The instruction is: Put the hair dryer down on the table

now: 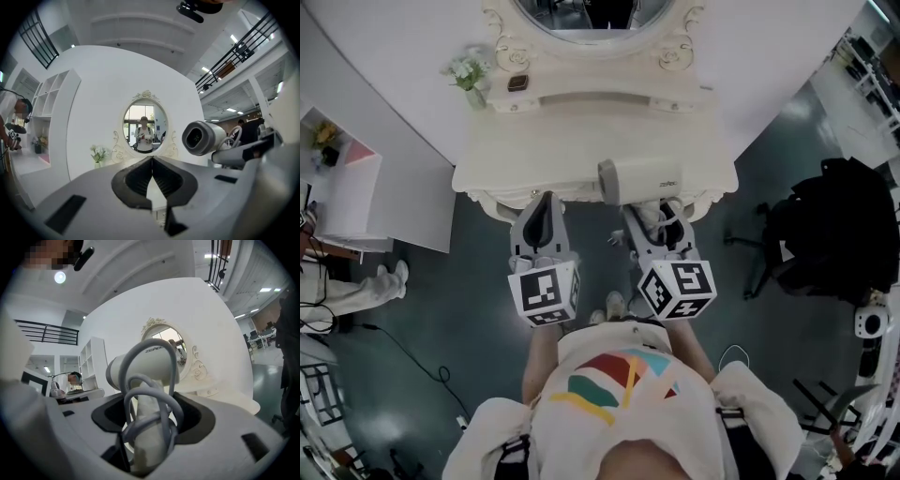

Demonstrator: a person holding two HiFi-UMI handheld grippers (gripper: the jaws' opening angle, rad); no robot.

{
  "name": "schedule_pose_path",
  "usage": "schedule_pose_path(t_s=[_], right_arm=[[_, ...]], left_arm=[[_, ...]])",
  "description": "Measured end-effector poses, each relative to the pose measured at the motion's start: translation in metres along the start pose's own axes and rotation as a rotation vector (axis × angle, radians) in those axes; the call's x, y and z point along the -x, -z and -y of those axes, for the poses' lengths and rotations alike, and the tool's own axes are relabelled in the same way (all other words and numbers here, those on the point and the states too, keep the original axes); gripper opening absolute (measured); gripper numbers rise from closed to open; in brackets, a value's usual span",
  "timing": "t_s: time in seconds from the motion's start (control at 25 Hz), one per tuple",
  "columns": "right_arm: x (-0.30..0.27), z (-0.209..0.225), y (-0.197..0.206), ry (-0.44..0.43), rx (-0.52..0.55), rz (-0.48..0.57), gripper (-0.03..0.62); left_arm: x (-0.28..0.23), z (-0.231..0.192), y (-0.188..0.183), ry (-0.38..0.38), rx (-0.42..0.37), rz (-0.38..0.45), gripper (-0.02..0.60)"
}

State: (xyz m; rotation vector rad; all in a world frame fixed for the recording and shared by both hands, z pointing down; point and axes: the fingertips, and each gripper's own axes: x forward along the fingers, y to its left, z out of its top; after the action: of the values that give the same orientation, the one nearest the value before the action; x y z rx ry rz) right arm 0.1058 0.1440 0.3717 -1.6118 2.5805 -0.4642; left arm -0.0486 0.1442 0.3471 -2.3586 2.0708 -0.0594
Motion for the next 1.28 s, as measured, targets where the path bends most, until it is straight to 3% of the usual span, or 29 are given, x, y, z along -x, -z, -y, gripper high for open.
schedule_pose_path(t_s=[0.48, 1.28], right_arm=[[-0.01, 0.036, -0.003, -0.02, 0.026, -0.018, 0.262], [-0.027, 0.053, -0.011, -0.001, 0.038, 0.006, 0.262]], left_arm=[[-0.031, 0.039, 0.0, 0.013, -0.018, 0.008, 0.005], [-0.053, 0.03, -0.004, -0.006, 0.004, 0.051, 0.005]])
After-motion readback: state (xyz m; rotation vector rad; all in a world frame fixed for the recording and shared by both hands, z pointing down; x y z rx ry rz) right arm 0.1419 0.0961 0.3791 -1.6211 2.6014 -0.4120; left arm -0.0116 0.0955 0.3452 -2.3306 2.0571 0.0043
